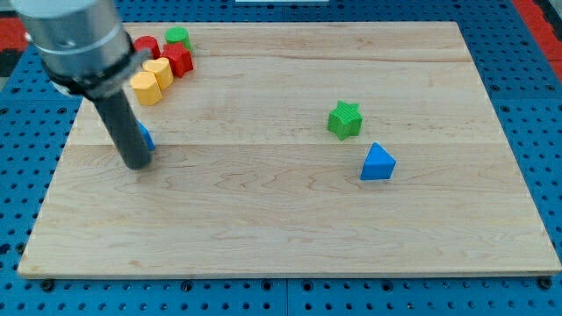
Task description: Slide the green star to top right
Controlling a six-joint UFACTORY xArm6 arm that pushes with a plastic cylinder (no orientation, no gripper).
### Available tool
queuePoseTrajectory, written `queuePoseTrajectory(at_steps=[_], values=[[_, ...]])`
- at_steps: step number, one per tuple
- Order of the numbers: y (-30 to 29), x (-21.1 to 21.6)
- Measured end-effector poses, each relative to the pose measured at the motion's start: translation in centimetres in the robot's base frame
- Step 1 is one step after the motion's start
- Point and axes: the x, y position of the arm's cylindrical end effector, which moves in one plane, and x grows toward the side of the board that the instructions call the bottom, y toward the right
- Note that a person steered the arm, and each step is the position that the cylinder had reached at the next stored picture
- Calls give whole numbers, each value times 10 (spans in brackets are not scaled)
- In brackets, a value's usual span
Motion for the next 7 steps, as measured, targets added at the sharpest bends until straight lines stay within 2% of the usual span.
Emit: queuePoseTrajectory(at_steps=[1, 2, 3, 4, 5, 6, 7], values=[[-2, -55], [-7, -73], [11, -45], [68, -29], [144, -5], [221, 2], [250, 6]])
